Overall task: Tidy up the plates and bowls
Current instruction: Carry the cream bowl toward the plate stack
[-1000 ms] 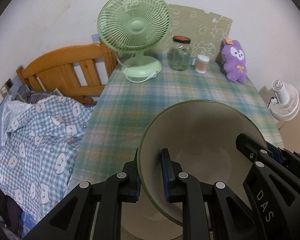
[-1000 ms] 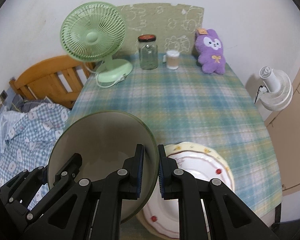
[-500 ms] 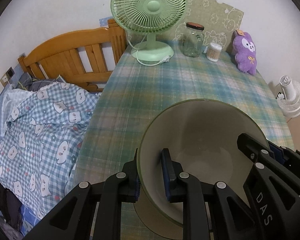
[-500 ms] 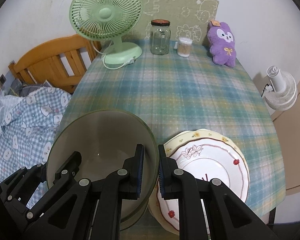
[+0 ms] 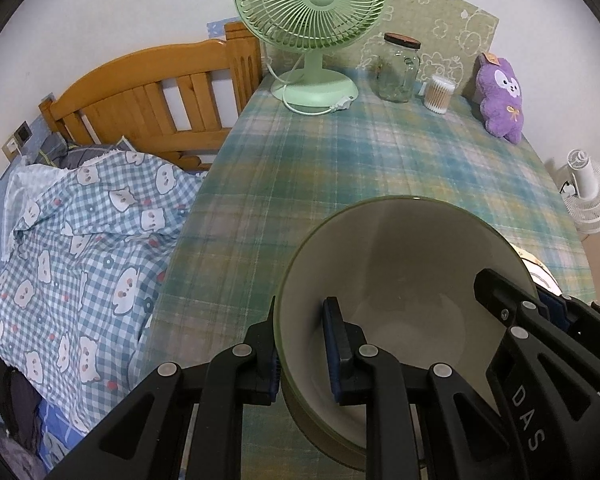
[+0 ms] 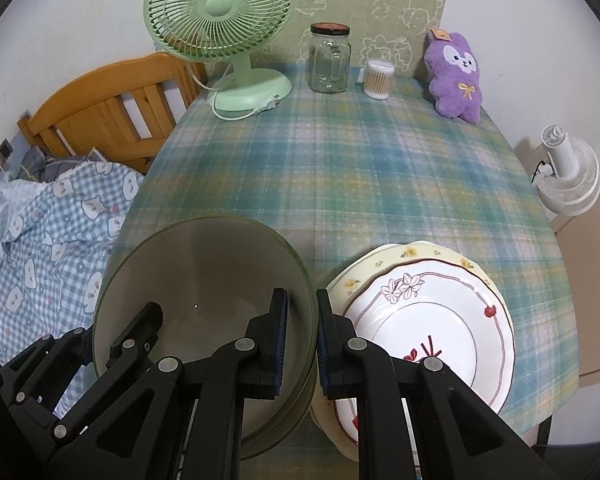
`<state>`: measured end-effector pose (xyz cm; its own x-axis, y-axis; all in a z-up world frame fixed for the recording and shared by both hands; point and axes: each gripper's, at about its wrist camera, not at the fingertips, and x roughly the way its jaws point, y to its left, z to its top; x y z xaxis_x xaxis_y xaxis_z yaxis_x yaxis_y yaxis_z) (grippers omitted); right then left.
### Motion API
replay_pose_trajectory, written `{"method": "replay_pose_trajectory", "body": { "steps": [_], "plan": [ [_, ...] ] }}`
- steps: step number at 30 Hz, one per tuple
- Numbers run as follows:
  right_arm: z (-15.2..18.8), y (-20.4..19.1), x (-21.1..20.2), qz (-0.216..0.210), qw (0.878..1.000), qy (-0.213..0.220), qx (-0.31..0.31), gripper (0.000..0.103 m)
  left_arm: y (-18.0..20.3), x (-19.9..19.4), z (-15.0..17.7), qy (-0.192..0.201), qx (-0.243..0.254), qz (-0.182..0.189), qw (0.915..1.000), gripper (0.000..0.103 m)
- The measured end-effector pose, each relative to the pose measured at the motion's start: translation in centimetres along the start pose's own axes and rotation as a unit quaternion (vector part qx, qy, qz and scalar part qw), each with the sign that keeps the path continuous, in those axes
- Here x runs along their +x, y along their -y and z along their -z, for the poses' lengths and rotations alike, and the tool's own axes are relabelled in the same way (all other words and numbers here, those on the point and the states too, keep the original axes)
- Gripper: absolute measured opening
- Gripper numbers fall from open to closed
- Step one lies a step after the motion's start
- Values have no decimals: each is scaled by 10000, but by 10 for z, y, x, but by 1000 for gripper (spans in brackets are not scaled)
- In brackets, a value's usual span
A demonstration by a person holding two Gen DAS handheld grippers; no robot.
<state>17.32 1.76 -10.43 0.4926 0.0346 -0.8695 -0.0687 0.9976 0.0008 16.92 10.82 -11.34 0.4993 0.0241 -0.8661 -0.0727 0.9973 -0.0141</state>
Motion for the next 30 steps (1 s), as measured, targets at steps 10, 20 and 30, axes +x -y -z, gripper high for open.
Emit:
{"method": "replay_pose_trajectory", "body": {
  "steps": [10, 20, 30],
  "plan": [
    [12, -2, 8, -10, 9998, -197, -4, 17, -1, 7, 11, -248, 35, -34, 9997, 16],
    [14, -1, 6, 43, 9996, -279, -31, 16, 1, 6, 13, -282, 67, -31, 9996, 16],
    [13, -2, 9, 131, 9994, -315, -103, 16, 2, 7, 15, -308, 94, -80, 9994, 17]
  ]
}}
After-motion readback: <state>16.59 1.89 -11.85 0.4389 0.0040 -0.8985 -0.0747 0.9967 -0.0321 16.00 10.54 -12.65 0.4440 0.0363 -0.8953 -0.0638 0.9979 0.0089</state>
